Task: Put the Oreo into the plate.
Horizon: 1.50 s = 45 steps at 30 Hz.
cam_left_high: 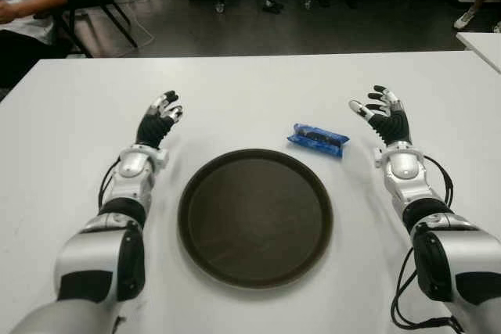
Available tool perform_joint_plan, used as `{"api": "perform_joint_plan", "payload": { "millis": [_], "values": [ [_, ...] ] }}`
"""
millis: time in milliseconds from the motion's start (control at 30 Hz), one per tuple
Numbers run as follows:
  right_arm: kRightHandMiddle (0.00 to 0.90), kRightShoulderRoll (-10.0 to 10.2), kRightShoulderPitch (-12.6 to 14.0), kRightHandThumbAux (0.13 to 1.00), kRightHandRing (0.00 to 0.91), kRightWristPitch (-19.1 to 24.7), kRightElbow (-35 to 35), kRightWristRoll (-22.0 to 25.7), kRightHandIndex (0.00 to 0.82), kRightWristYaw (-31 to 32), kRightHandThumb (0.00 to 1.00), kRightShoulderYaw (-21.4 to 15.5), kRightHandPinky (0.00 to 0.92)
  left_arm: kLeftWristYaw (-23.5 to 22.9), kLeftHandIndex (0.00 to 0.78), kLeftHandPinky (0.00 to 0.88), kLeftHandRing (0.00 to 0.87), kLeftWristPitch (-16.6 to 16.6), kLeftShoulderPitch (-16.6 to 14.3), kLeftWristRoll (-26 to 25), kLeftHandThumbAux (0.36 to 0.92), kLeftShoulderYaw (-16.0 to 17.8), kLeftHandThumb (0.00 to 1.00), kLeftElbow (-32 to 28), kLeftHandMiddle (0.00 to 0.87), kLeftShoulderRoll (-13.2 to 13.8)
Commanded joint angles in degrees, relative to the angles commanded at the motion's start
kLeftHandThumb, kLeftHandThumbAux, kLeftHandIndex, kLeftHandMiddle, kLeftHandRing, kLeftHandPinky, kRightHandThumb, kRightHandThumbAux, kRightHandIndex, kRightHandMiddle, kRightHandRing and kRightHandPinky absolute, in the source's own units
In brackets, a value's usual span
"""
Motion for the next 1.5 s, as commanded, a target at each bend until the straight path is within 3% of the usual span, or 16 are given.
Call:
{"api": "perform_joint_plan", "payload": {
  "millis": [400,800,1200,1300,1500],
  "values": [
    [0.216,-1.0,-0.9,0.566,0.228,-2.1,-0.4,-2.6,0.159,-2.6,0.121,2.3,0.244,0.1,0.043,0.088,0.097,0.4,-0.1,-0.1,0.589,0.1,0.09,0.1,0.11,-0.2],
    [0.167,-2.9,-2.2,0.663,0.195,-2.8,-0.4,-10.6,0.14,-11.0,0.01,8.9,0.219,1.0,0.049,0.098,0.107,-0.3,-0.1,0.5,0.604,-0.5,0.092,0.0,0.118,-0.4],
    [0.058,-4.6,-8.9,0.62,0.08,3.5,-0.8,-17.0,0.037,-11.8,0.0,15.6,0.068,1.0,0.053,0.113,0.116,-0.2,-0.1,0.3,0.599,-0.4,0.101,0.0,0.123,-0.5],
    [0.047,-4.1,-10.6,0.615,0.072,5.6,-1.9,-18.6,0.024,-12.0,0.0,17.5,0.068,1.0,0.055,0.106,0.115,-0.4,0.0,0.1,0.593,-0.2,0.104,0.0,0.125,-0.6],
    [0.03,-4.3,-10.1,0.606,0.059,6.8,-4.4,-20.6,0.008,-12.5,0.0,20.2,0.071,1.1,0.055,0.093,0.109,-0.8,0.1,0.4,0.589,-0.5,0.109,-0.2,0.123,-0.5]
  ]
}}
